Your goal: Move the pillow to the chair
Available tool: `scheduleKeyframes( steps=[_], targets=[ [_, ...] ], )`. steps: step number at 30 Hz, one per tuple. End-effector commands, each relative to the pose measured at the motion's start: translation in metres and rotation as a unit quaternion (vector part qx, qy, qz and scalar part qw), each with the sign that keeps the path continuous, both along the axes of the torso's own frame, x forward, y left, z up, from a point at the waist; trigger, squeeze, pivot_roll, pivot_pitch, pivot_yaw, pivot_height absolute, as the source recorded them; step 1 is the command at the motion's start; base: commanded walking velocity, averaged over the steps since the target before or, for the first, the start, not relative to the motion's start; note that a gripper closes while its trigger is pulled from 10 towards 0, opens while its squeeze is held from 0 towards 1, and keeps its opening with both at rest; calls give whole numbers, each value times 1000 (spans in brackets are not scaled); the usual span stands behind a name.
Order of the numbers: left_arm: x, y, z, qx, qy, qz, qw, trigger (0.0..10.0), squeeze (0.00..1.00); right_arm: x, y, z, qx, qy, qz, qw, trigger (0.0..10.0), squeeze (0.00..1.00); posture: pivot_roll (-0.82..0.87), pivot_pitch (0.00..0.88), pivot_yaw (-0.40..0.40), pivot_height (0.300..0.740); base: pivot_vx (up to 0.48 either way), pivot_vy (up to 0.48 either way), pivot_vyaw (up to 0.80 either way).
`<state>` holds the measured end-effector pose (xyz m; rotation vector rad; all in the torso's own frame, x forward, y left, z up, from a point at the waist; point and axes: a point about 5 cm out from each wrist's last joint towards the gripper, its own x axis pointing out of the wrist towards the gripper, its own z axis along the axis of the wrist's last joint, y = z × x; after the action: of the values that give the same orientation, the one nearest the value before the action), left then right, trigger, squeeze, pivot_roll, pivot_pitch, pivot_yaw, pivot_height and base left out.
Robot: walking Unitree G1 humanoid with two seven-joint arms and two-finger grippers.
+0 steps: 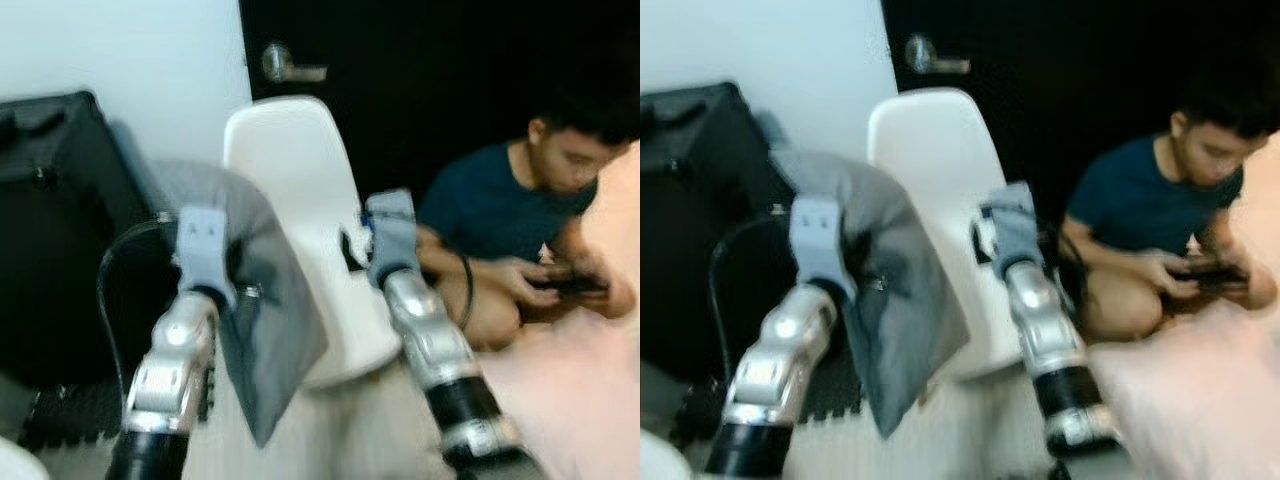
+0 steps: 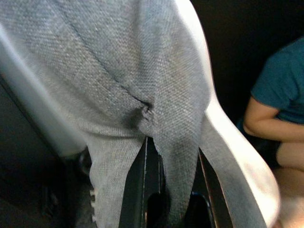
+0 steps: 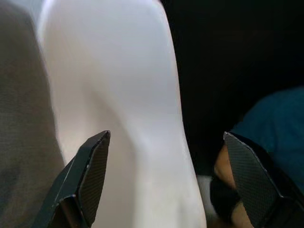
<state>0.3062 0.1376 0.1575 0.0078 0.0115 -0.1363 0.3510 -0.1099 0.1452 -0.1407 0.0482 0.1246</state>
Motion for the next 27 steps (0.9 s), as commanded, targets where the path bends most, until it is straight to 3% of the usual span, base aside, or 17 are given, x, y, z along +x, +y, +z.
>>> scheduleKeyframes(
  steps=[1,9,27],
  targets=[
    [0,5,11,1,-32,7,999,10000,31,-2,9,-1,4,0,14,1000,10000,0,72,70,29,723,345,0,0],
    [0,5,11,2,-31,8,999,10000,20,-1,9,-1,4,-1,14,1000,10000,0,71,69,29,723,321,0,0],
    [0,6,10,11,-37,24,999,10000,0,-1,11,1,11,-5,31,999,10000,0,66,72,21,723,0,0,0]
  ],
)
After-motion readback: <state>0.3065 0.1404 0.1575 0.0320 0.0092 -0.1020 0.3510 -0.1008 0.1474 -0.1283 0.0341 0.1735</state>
